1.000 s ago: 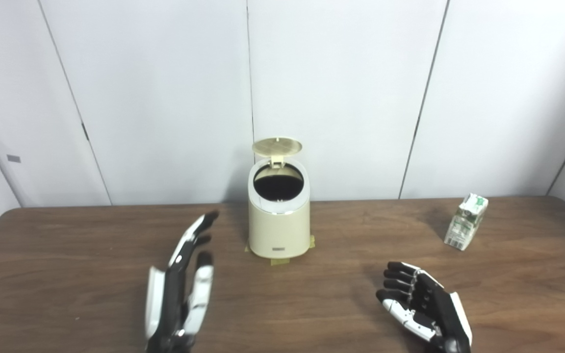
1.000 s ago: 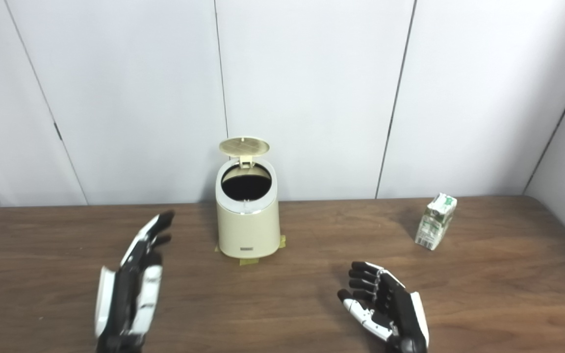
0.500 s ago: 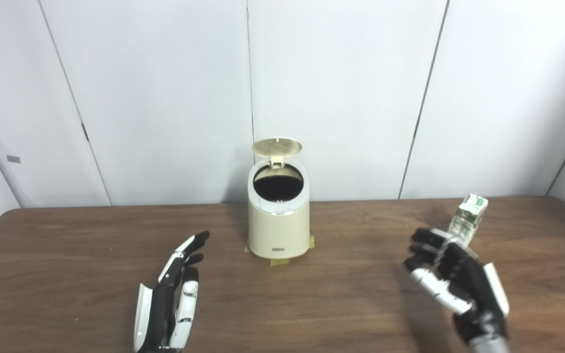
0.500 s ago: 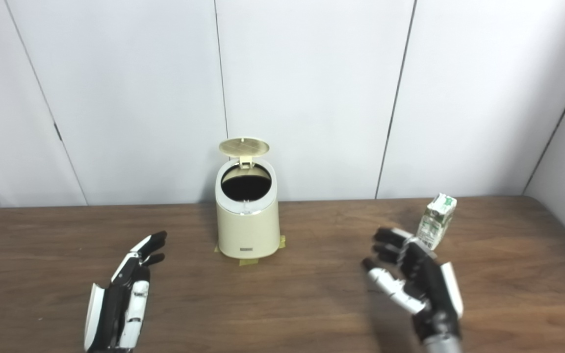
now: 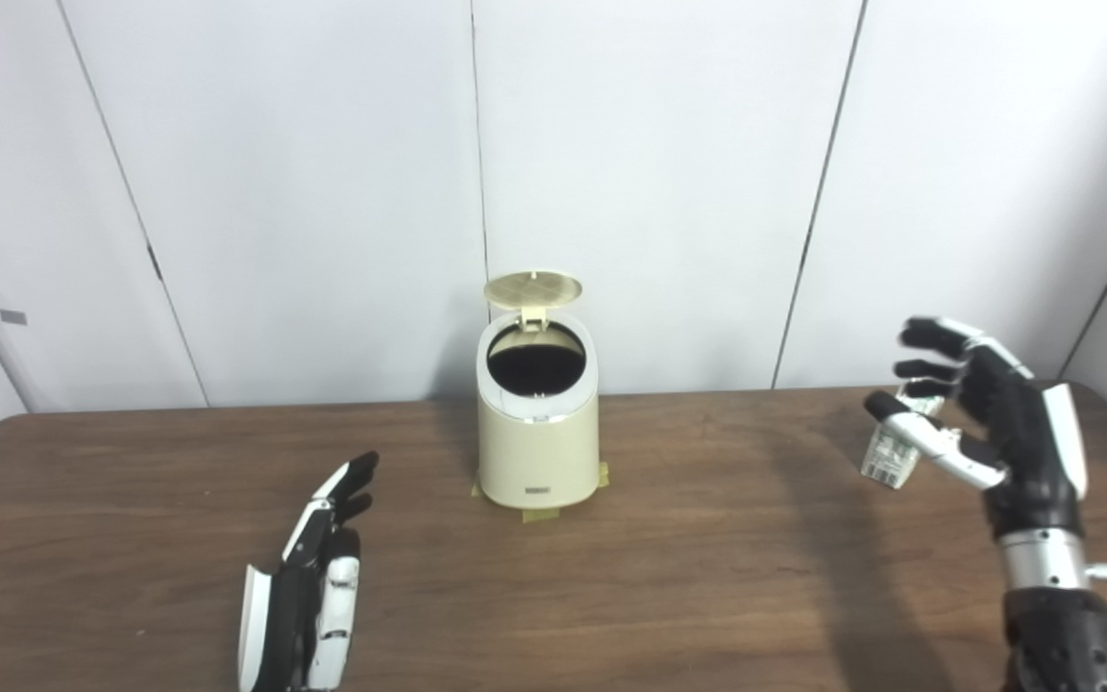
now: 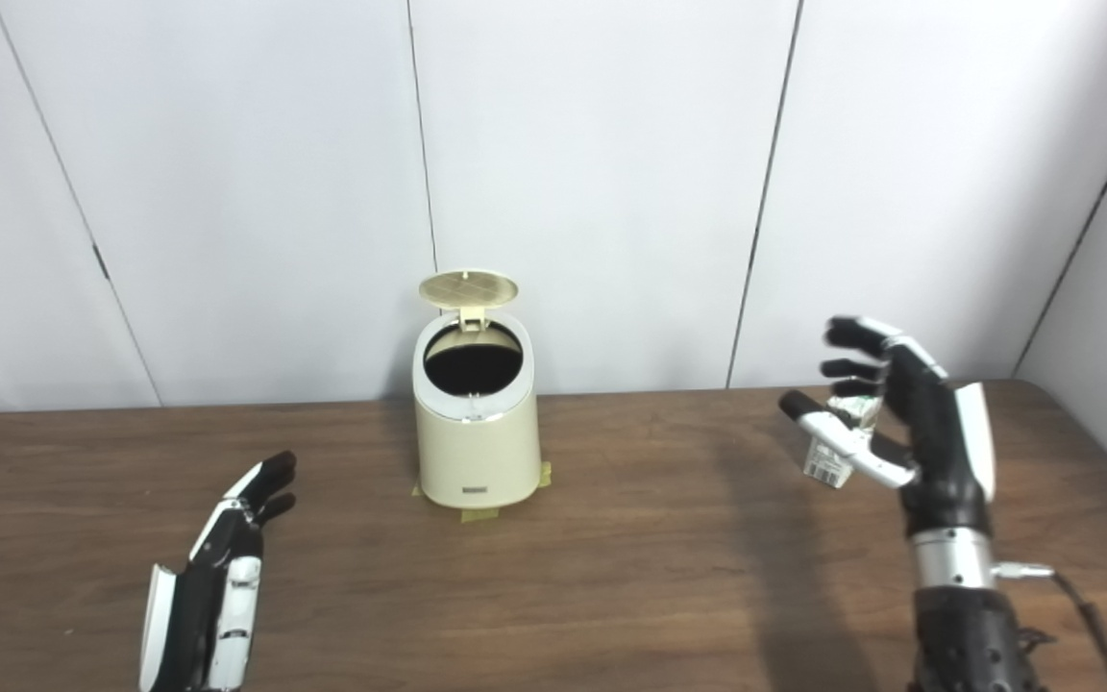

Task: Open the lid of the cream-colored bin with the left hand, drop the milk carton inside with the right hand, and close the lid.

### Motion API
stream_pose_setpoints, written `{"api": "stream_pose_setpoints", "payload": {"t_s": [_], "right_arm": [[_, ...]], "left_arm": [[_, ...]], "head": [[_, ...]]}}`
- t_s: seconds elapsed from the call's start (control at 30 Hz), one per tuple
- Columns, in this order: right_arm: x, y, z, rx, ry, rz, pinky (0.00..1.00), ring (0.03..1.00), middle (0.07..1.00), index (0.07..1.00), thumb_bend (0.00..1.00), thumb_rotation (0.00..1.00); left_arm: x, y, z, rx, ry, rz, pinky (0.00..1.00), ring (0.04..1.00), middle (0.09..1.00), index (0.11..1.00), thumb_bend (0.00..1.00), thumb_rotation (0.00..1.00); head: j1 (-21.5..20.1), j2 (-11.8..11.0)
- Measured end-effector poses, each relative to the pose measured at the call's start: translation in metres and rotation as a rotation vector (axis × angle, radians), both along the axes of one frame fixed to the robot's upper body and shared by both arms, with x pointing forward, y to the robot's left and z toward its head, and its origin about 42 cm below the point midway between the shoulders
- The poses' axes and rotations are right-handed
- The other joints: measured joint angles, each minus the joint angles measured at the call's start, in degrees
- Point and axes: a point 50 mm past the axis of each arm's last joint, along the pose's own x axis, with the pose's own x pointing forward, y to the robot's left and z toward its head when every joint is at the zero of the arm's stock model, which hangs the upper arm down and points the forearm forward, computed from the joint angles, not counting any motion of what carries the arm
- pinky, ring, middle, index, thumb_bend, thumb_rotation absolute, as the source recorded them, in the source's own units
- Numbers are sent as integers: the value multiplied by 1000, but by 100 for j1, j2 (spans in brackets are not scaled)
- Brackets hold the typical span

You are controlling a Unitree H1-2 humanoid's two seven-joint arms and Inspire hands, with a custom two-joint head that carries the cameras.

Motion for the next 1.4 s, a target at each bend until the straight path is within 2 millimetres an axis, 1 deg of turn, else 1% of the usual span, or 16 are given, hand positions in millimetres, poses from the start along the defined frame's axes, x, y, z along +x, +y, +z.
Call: {"api": "stream_pose_setpoints", "payload": {"t_s": [0.07,0.1,0.13,0.2,0.27,0.37,0.5,0.57,0.63,0.7,0.83,0.93,1.07,1.2,1.3,1.4], "right_arm": [[0,-5,3,-18,-12,-24,711,823,847,847,637,376],[1,-6,5,-30,-17,-32,739,854,862,865,658,380],[2,-7,8,-39,-24,-39,734,862,867,874,689,395],[7,-9,17,-69,-38,-63,595,849,889,892,761,398],[12,-9,25,-86,-44,-86,537,851,929,913,768,373],[17,-6,33,-99,-32,-113,632,930,976,941,736,297],[21,-4,33,-109,-12,-121,598,933,976,975,702,203],[24,-5,30,-109,4,-125,660,927,991,982,687,159],[31,-8,23,-98,46,-136,712,909,999,994,689,163],[38,-14,10,-91,111,-150,686,875,1000,999,715,195],[46,-28,-15,-116,235,-170,729,916,1000,1000,804,286],[51,-43,-38,-139,308,-183,842,958,1000,1000,875,340],[54,-58,-65,-141,388,-205,841,959,1000,1000,898,383],[55,-56,-62,-165,380,-208,862,978,1000,1000,866,347],[60,-50,-50,-190,352,-210,770,939,1000,1000,869,342],[64,-47,-40,-192,328,-208,766,925,995,1000,866,334]], "left_arm": [[0,0,-2,-3,17,-10,856,892,889,857,309,1000],[0,1,-2,-4,24,-11,856,891,888,857,302,1000],[0,1,-2,-8,26,-13,856,891,887,858,299,1000],[0,2,-3,-15,30,-15,865,892,884,857,308,1000],[0,2,-3,-14,39,-15,864,891,883,855,313,1000],[0,2,-4,-9,49,-23,854,882,877,849,306,1000],[0,3,-4,-6,49,-15,831,865,869,843,301,1000],[0,3,-4,-4,50,-10,828,866,870,843,295,1000],[0,3,-4,-2,52,-8,821,865,869,841,292,1000],[0,3,-4,-1,52,-8,814,863,868,840,293,1000],[0,3,-4,5,54,-6,814,866,873,842,296,1000],[1,4,-4,8,57,-5,824,874,878,848,291,1000],[1,6,-5,9,67,3,817,869,873,847,278,996],[1,8,-6,10,80,10,822,869,876,853,276,992],[1,9,-6,1,87,10,829,873,879,854,272,987],[1,10,-6,-6,88,12,827,871,879,854,287,986]], "head": [[-26,44],[-26,44],[-26,44],[-61,70],[-70,79],[-79,97],[-105,97],[-105,97],[-105,97],[-105,97],[-175,88],[-193,97],[-237,105],[-299,105],[-316,105],[-369,105]]}}
